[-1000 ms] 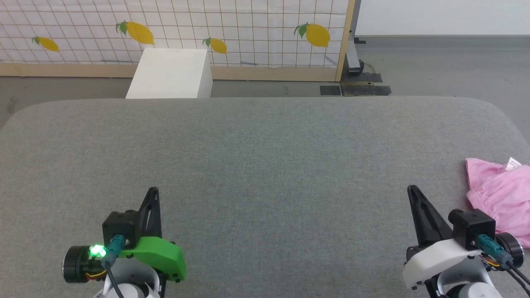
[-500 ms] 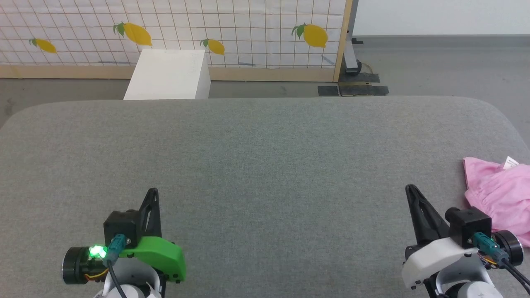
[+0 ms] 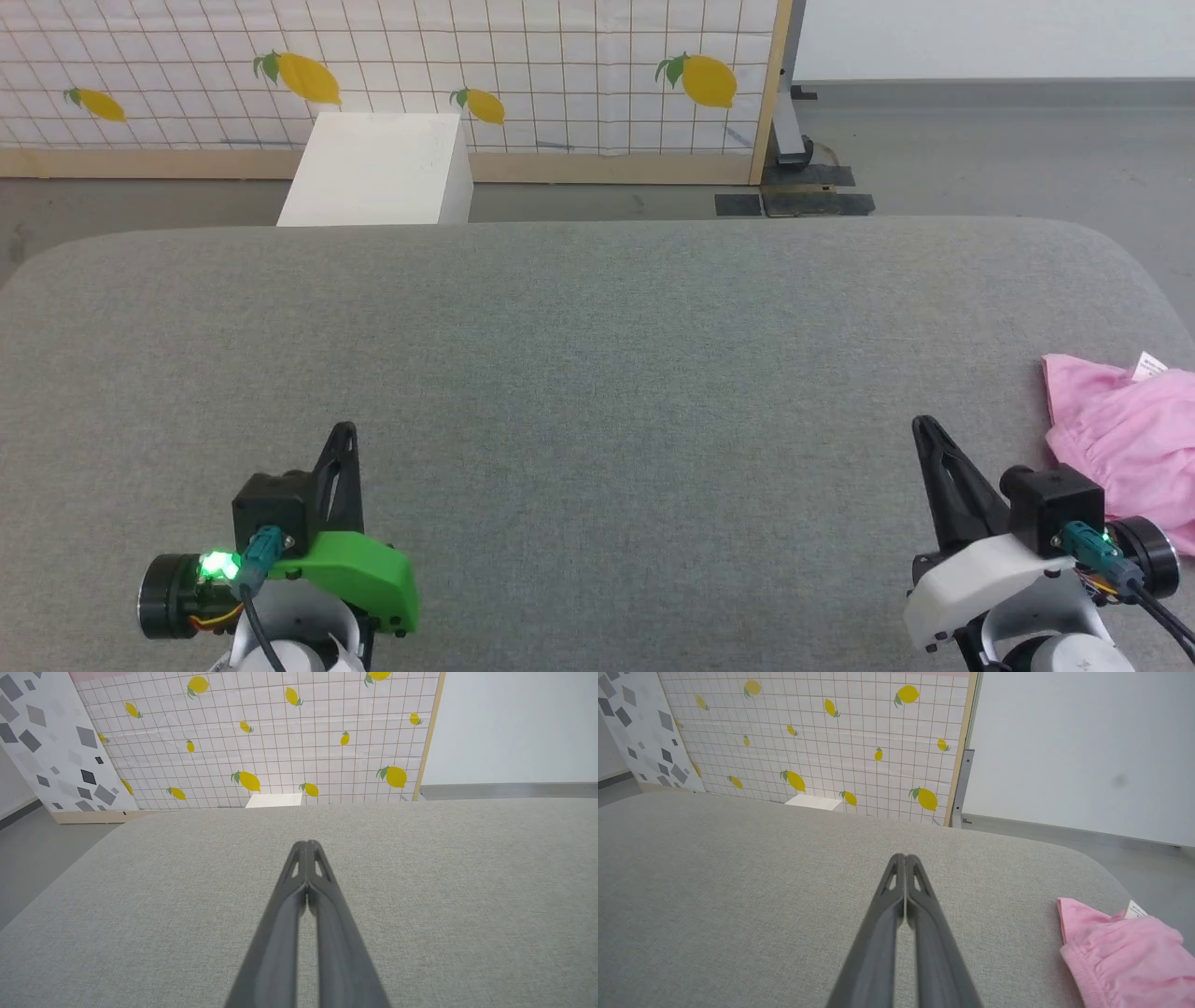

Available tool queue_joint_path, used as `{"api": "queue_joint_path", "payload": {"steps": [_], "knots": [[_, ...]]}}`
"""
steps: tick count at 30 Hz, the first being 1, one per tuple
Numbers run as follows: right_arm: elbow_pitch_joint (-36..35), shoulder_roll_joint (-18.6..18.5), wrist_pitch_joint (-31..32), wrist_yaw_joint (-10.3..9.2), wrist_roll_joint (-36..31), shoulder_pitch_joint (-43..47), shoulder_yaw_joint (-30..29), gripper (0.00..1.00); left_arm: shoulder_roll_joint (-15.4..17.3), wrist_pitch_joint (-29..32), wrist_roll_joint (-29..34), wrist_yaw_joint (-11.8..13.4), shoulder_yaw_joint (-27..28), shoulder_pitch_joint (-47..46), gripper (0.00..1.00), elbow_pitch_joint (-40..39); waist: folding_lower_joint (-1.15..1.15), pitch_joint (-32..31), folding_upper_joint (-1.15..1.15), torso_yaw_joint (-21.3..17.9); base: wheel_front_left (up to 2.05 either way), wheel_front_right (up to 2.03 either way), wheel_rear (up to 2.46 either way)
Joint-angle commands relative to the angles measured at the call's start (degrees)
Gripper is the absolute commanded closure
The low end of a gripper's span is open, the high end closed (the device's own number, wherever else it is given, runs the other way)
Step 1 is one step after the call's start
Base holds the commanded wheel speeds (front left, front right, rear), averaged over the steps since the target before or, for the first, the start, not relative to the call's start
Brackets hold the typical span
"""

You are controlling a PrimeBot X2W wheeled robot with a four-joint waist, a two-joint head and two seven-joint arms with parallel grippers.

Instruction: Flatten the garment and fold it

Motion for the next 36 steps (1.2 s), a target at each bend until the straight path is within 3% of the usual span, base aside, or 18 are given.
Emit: {"api": "queue_joint_path", "payload": {"steps": [1, 36], "knots": [[-0.3, 0.0, 0.0, -0.08, -0.4, -0.9, 0.1, 1.00, -0.3, 0.1, 0.7, -0.1, 0.2, 0.6, 1.00, -0.2, 0.00, 0.0, 0.42, 0.0, 0.00, 0.00, 0.00], [-0.3, 0.0, 0.0, -0.08, -0.4, -0.9, 0.1, 1.00, -0.3, 0.1, 0.7, -0.1, 0.2, 0.6, 1.00, -0.2, 0.00, 0.0, 0.42, 0.0, 0.00, 0.00, 0.00]]}}
